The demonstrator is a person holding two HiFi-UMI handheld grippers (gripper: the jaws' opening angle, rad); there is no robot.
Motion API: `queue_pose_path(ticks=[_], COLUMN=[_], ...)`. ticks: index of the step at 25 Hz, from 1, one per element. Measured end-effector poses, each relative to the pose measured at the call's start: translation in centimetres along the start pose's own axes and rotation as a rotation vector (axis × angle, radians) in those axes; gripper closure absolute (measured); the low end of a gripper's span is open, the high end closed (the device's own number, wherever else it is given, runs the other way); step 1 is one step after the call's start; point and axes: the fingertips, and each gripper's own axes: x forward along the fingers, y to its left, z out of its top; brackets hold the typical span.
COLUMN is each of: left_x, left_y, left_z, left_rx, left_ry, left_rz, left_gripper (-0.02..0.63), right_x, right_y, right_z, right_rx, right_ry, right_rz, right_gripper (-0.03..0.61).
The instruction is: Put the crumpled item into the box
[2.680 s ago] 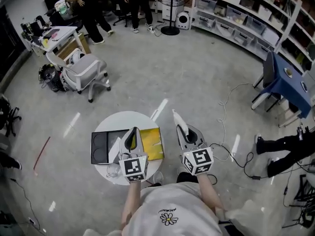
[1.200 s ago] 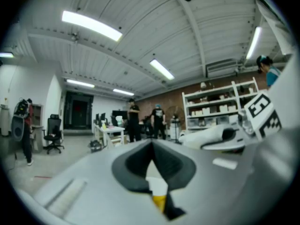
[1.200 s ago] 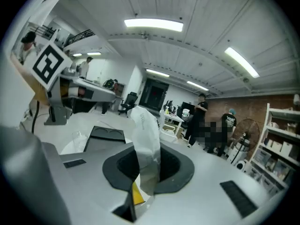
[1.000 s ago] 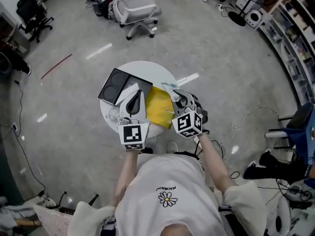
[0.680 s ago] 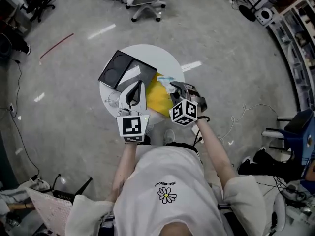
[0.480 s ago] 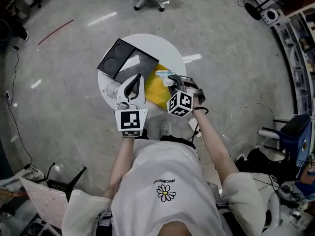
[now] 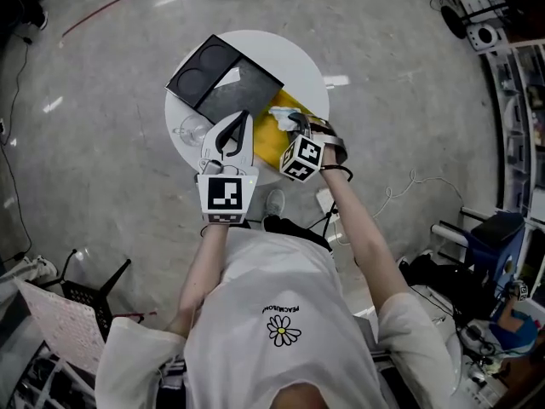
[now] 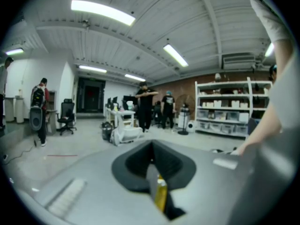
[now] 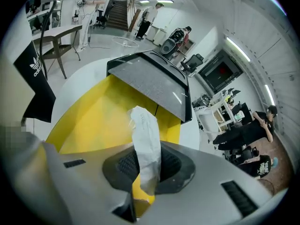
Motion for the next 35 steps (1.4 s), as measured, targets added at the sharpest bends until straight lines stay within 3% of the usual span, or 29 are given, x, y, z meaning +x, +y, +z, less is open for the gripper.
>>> queue_pose_path(ticks=[6,9,12,15,20,30,35], left_x=[0.2,0.3,0.4,0.3,0.1,0.5,0.9], left_y=[0.7,0.7,0.8,0.9,1.0,0.4,0.2], left_z=[-0.9,-1.3,-1.5,-1.7,-1.8,-1.7,-1.6], left_rx=[-0.024,-0.030,-0.034,-0.037,-0.041,-0.041,-0.031], left_ry=[0.017,0.021,0.031,0.031,0.031,0.028,0.025], left_rz=[0.020,0.023,0.023,0.022,0.016,0.000,-0.015], left_gripper=[0.614,0.614,0.614,0.614,0.614,0.612,0.613], right_x=[0.7,0.8,0.7,0.7,0.2,-0.2,-1.0], right_y=[0.8,1.9,2.4,3.3,4.3,4.7,2.3], right_z=[0.3,0.7,0.8,1.0,1.3,1.2,2.3], right_rx=[0.045,0.090,0.103,0.122,0.132,0.134,0.181], right_ry=[-0.013,-0.031,-0.033,-0.036,-0.041,-0.043,-0.098], right_rz=[0.073,0.170,0.229,0.291,0.357,0.387,0.332], right_gripper=[0.514,0.432,0.403,0.328,0.276,0.219,0.219])
